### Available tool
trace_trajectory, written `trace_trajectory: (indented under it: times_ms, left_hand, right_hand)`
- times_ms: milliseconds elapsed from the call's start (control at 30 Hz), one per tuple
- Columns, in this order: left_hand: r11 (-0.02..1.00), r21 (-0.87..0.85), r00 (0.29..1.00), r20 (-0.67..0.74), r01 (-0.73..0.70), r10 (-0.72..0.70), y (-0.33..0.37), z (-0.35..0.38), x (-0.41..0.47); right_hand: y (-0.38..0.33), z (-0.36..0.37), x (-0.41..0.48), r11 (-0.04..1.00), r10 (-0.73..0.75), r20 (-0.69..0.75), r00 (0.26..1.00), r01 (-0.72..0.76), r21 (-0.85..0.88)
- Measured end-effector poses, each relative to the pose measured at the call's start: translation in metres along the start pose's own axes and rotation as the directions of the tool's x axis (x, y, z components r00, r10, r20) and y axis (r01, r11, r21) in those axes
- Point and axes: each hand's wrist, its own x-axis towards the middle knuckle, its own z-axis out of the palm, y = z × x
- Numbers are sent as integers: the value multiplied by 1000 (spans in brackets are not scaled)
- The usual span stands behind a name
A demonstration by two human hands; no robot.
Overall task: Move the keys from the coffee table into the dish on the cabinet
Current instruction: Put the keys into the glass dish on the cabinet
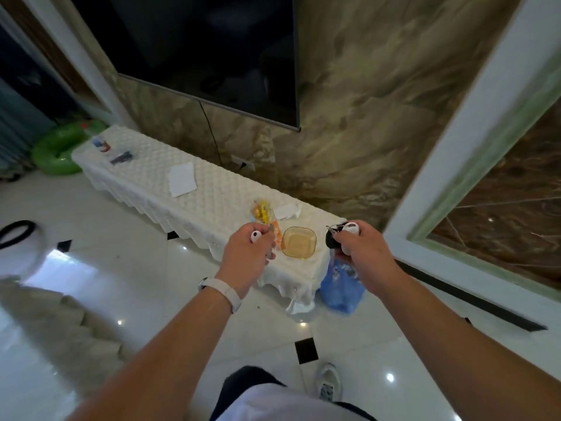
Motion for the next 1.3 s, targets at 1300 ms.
trace_trajectory:
  times_ms: [1300]
  left_hand:
    - [859, 211, 852, 155, 467, -501, -266, 178, 396]
  right_hand:
    - [223, 132, 421, 843, 267, 35, 963, -216, -492]
